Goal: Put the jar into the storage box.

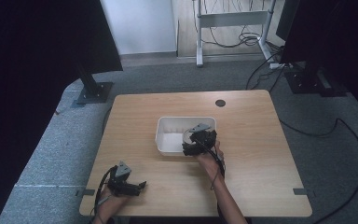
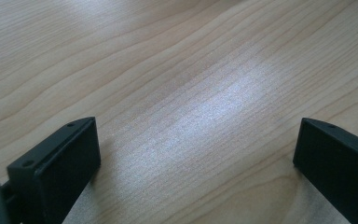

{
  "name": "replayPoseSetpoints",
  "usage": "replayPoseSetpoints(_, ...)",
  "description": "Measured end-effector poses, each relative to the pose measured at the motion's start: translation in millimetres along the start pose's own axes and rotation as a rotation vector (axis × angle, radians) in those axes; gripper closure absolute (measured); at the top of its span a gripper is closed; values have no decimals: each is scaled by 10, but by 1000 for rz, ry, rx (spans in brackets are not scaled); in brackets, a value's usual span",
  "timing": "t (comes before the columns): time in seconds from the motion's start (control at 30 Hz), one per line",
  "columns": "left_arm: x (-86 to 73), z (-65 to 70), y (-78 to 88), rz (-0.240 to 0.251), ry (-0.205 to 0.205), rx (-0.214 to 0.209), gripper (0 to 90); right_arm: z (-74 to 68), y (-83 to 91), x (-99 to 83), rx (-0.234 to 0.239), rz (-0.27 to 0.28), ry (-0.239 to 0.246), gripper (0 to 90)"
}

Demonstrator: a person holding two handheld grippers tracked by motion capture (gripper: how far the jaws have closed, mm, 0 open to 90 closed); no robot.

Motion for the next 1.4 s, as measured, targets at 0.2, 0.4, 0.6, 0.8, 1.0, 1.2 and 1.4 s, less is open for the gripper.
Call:
replayPoseSetpoints(0.2,0,0,0,0,0,0,2,2,87,2,18,5,-2,36)
replayPoseSetpoints(0.4,0,-2,0,0,-2,0,2,-13,174,0,41,8,16,36)
replayPoseSetpoints(0.6,0,-2,0,0,-3,0,3,-31,256,-5,63,13,30,36)
replayPoseSetpoints(0.8,0,-2,0,0,-2,0,2,-11,350,-28,78,22,29,37)
replayPoseSetpoints(1.0,0,-1,0,0,-1,0,3,12,406,-44,83,32,26,37)
replayPoseSetpoints(1.2,0,-2,0,0,-2,1,2,36,451,-72,87,36,29,37)
replayPoseSetpoints(1.4,0,-3,0,0,-3,1,2,66,512,-104,83,42,17,36)
Point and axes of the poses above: each handheld gripper's, and its own axes: y roughly backward along the jaws, x roughly out of its top, z roughly to its right, the point moved 9 cm from there along -y, roughly forward along the jaws, and after that the axes turned 12 degrees about -y, right-handed, at the moved point
